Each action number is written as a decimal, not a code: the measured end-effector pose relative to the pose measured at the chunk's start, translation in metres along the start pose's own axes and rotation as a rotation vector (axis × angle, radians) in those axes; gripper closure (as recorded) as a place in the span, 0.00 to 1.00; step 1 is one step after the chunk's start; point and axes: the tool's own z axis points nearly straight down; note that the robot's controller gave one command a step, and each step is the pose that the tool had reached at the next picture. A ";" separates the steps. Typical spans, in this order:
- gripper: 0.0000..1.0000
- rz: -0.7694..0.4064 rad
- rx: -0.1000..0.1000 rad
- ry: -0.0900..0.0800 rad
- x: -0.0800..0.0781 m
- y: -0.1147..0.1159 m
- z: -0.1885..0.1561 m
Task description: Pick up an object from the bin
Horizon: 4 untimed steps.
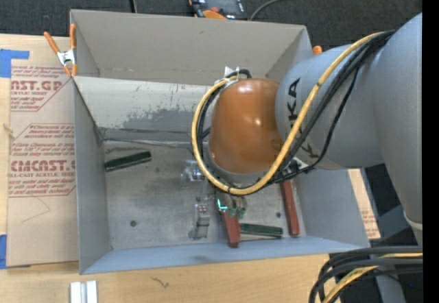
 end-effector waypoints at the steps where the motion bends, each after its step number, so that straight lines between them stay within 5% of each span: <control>1: 0.00 -0.289 0.002 -0.005 -0.019 -0.069 0.086; 2: 0.00 -0.175 0.000 0.007 -0.037 -0.143 0.093; 3: 0.00 0.032 0.002 -0.013 -0.070 -0.203 0.040; 4: 0.00 0.165 -0.002 -0.010 -0.024 -0.196 0.090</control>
Offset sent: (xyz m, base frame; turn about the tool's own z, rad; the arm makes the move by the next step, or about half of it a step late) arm 0.0190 -0.0678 -0.0848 -0.2910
